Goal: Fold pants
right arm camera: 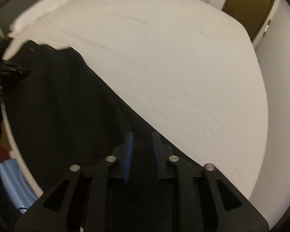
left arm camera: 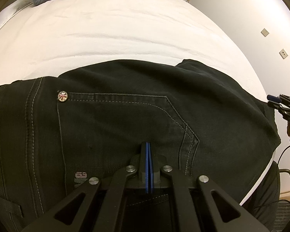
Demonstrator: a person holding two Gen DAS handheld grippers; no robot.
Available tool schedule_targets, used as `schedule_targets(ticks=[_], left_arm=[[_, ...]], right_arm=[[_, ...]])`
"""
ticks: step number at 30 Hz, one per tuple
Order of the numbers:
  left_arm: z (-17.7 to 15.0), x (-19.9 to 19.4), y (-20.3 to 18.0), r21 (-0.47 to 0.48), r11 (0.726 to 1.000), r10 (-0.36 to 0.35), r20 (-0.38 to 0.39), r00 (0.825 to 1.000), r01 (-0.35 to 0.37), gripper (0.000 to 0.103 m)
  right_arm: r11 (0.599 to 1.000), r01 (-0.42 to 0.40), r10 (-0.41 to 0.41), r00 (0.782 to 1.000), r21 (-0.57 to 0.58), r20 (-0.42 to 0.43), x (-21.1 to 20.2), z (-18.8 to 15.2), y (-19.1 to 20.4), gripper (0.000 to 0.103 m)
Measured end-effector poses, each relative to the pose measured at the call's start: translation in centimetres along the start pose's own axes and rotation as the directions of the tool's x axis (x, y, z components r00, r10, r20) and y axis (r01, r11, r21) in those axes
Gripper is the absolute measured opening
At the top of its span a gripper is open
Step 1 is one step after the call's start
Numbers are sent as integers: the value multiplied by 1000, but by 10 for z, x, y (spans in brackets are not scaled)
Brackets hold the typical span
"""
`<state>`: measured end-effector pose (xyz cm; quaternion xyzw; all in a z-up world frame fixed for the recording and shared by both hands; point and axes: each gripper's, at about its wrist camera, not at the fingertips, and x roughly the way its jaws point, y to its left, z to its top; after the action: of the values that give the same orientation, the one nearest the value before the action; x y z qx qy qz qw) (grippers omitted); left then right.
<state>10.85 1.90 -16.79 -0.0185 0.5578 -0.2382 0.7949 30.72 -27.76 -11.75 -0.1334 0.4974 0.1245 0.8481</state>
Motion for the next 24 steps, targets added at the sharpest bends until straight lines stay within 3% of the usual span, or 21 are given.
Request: schedule_targets(ticks=[1,2,6,9,12,15,18,24], left_arm=[[1,0,0,3,1000,0,0,1000,0,5],[1,0,0,4,1000,0,-1,1000,0,5],[3,-2,1,-1,1000,0,1,1000,0,5],[4,-2,1,-7,1000,0,3,1000,0,5],[2,-2,2,-4,1000,-1,4,1000,1,5],[2,-3,3,-4,1000,-1,5,1000,1,5],[2,-3,3,-6,1000,-2,6,1000,2,5],[-1,-4,3,-12,1000,2,18,1000,-2,5]], right_arm=[[1000,-4,4,1000,-16,12,-3,-2,2,53],[999,-6,6,1000,-32,14,-3,-5,4,57],[996,-6,3,999,-84,-34,14,-3,4,57],[997,-1,-3,998,-72,-57,31,1,-7,47],[997,-2,-5,996,-80,-87,46,2,-13,44],[989,22,-46,986,-145,-161,64,-6,-10,32],[988,39,-62,986,-152,-152,67,-7,-10,6],[990,139,-140,987,-20,-76,64,-18,-26,0]])
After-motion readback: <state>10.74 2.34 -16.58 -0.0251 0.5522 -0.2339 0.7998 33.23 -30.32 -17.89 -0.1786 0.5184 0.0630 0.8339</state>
